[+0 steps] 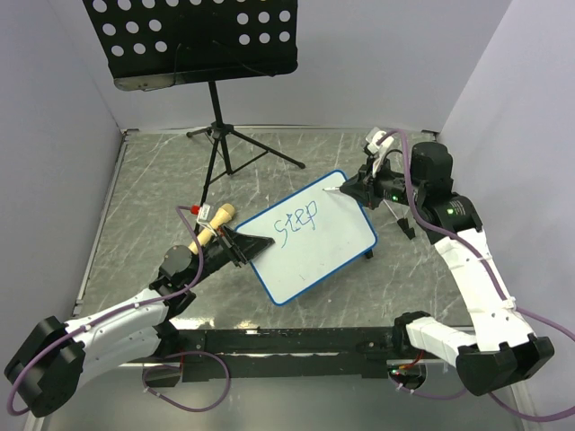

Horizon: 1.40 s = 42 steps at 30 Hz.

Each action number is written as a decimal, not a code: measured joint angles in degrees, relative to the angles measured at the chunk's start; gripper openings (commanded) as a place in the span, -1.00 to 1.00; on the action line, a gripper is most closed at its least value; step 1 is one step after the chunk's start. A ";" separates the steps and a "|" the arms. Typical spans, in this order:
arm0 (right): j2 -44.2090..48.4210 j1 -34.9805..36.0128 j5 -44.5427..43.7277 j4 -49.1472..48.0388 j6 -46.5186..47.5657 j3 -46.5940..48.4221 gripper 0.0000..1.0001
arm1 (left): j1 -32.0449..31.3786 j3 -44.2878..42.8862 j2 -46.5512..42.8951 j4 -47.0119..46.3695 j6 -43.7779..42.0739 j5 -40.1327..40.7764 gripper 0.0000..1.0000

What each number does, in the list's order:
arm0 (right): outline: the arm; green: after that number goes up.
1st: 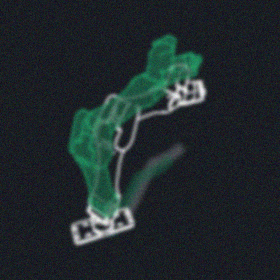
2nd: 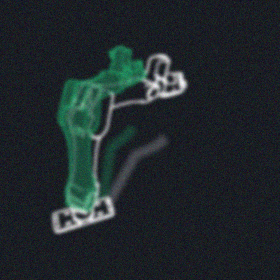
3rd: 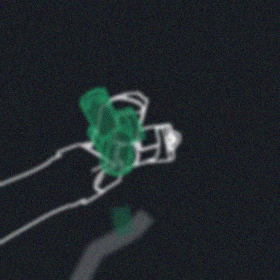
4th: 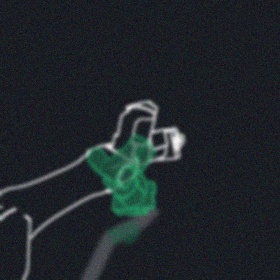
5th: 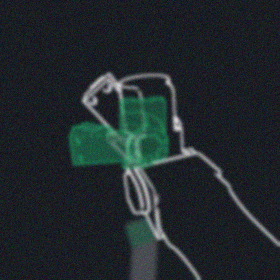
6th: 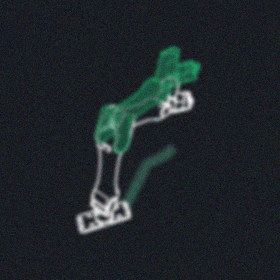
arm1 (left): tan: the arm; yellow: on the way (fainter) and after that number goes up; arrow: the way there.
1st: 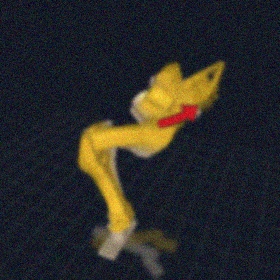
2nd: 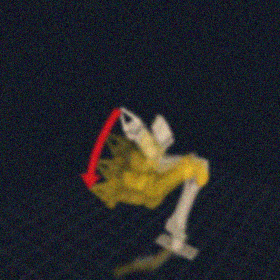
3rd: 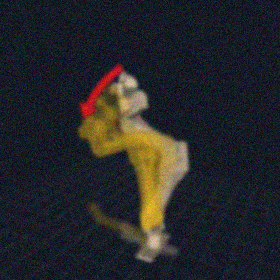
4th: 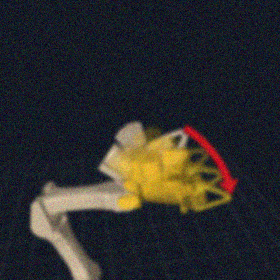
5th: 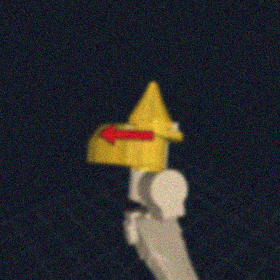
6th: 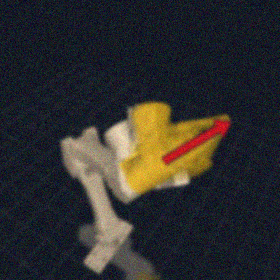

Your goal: Write a sentence on the whiteboard

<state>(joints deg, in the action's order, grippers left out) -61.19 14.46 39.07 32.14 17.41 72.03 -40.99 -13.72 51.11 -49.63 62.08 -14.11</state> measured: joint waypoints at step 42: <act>1.01 0.02 -0.46 1.62 -0.28 -1.97 -1.00 | 0.92 0.00 1.66 -1.53 0.66 0.24 -0.98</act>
<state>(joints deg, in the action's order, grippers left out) -60.18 14.48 38.61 33.76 17.12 70.06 -40.07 -13.72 52.77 -51.16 62.74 -13.87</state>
